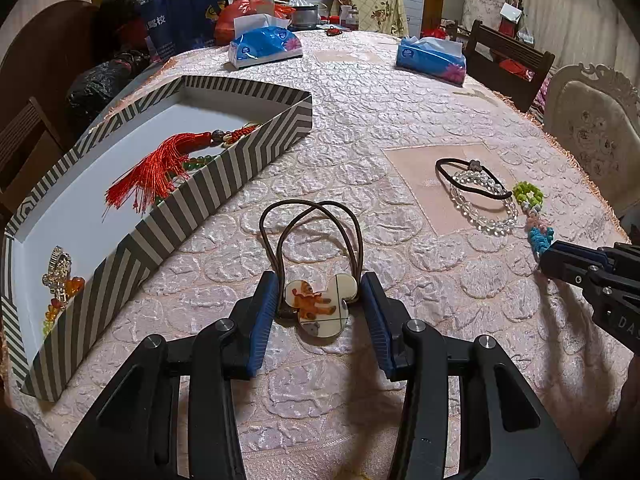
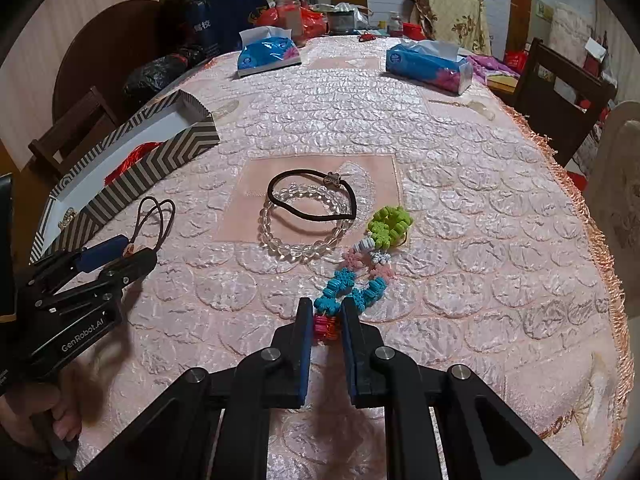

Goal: Organize jewelry
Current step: 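Lift the beaded keychain with the right gripper while the left holds the hair tie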

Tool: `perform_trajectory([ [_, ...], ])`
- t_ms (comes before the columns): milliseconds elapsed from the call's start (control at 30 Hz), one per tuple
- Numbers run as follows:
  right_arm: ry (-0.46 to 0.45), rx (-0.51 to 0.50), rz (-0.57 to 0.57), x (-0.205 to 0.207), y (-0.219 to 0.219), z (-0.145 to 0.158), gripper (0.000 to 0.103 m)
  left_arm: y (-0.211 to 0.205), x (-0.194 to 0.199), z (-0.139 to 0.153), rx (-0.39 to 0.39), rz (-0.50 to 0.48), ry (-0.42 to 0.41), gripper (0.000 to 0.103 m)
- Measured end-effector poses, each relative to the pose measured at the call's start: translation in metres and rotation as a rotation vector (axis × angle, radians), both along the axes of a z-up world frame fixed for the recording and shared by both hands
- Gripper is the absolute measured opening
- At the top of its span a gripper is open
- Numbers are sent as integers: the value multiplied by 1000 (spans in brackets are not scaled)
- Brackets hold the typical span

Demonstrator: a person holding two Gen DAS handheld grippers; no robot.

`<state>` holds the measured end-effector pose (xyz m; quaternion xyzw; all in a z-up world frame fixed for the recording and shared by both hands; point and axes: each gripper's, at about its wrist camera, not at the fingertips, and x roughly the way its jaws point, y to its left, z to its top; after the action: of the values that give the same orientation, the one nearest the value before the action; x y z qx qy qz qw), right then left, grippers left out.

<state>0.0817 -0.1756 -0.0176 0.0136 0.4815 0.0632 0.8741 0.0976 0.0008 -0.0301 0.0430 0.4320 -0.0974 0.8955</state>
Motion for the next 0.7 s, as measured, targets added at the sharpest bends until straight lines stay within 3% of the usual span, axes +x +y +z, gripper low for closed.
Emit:
perform_trajectory([
  [700, -5, -16, 6, -1, 1, -1, 12, 0, 0, 0, 0, 0, 0, 43],
])
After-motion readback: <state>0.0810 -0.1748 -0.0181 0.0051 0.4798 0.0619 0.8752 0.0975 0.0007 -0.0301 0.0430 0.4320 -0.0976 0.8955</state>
